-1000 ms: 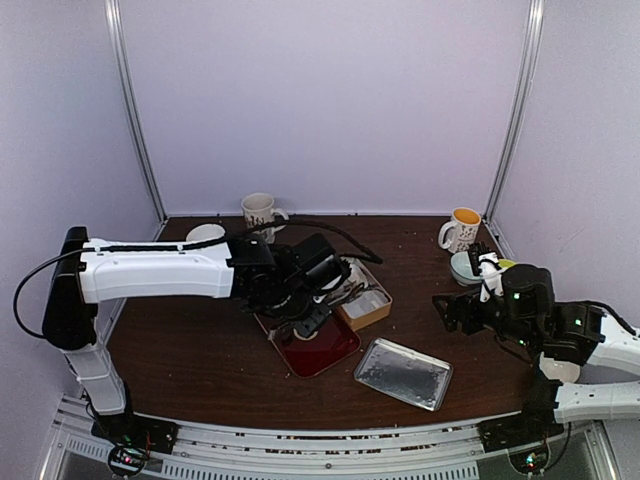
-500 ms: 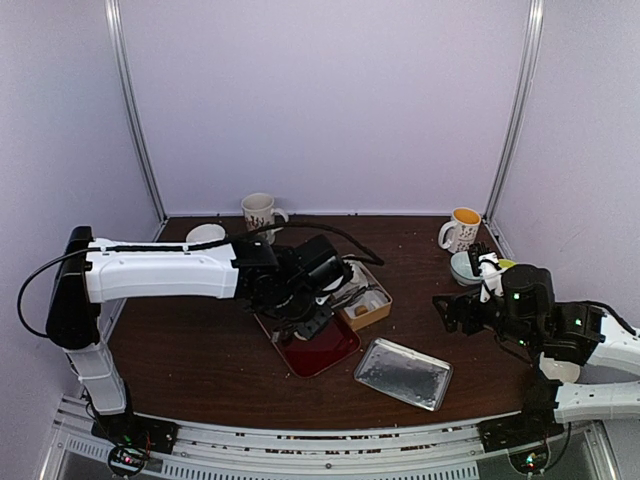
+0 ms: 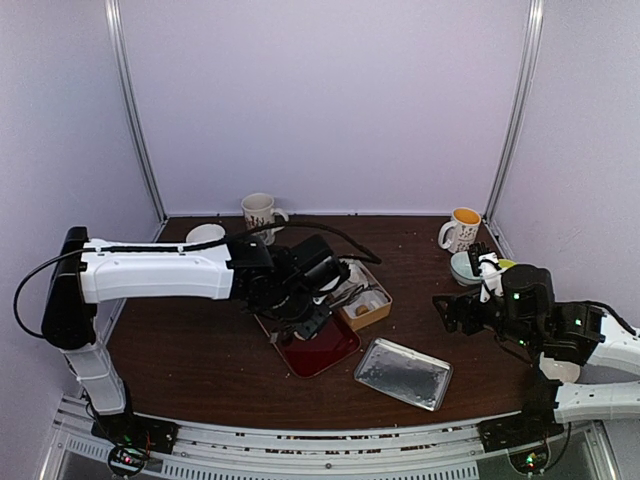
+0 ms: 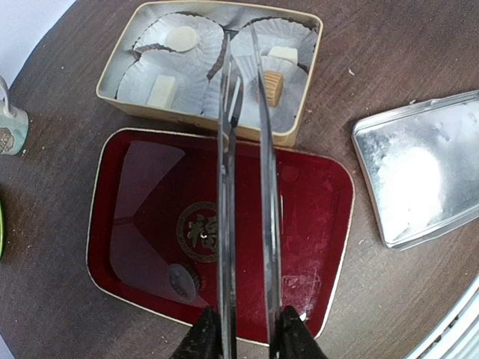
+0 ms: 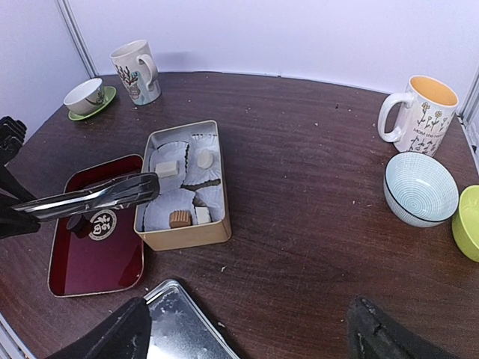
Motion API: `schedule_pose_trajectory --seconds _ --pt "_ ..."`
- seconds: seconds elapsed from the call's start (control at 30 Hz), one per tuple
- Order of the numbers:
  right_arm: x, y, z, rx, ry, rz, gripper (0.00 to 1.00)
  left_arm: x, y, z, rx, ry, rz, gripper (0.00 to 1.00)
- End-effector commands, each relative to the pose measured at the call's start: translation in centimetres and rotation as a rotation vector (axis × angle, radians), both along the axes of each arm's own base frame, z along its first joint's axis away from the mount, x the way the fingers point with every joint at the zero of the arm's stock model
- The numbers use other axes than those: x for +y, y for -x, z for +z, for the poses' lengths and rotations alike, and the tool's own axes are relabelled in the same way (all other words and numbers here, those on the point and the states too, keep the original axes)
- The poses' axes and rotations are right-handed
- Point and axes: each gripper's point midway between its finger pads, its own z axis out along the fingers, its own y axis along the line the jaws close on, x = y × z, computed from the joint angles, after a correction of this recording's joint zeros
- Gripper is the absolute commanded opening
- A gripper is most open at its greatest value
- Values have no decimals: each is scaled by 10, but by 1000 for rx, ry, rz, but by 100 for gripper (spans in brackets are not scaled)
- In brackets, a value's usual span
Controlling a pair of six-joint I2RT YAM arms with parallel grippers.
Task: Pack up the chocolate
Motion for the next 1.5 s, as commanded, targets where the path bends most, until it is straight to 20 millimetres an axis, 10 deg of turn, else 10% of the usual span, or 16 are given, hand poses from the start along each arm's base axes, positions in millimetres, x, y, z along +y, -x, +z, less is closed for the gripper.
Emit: schedule_pose_trajectory --seconds 0.0,0.73,1.47 --pt "-1 -2 5 -12 0 -7 91 6 -5 25 -43 130 73 28" --pt "5 -4 2 4 -4 6 91 44 5 -13 54 452 472 29" --pt "9 -4 -2 21 21 19 91 20 14 -71 219 510 545 41"
